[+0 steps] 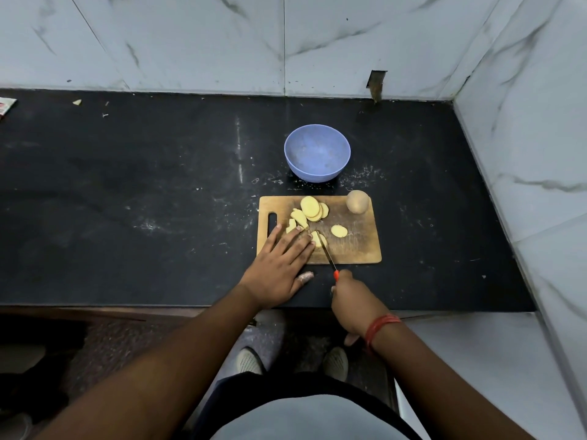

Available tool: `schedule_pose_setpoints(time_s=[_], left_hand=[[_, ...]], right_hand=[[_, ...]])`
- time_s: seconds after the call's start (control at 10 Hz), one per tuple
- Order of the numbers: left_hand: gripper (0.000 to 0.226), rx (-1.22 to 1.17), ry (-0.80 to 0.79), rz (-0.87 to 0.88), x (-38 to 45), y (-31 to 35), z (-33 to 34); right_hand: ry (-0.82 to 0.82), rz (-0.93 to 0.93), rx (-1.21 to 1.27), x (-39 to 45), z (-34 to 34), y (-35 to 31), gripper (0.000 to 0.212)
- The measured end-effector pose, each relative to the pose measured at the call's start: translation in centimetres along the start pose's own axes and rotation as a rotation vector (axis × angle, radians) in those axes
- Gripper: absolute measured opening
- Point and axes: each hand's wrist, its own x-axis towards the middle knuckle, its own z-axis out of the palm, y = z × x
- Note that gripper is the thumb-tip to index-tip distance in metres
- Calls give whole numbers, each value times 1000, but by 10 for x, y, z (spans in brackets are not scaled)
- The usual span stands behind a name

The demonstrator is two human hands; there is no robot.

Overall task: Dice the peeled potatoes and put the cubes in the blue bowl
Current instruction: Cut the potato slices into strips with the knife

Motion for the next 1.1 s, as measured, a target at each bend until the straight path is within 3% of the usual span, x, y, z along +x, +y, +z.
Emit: schedule_pose_setpoints(time_s=[0.3,0.6,0.9,1.1], left_hand=[[64,-27,10,29,0,-1,2],[64,-49,31,41,2,-3,5],[63,-56,27,34,2,-4,7],[63,-61,27,38,3,-4,7]], right_hand=[[-34,47,-97,11,6,-6,54],[-40,95,-75,11,2,-16,51],[16,38,6,15,6,-11,29],[-26,77,-31,19,4,-15,37]])
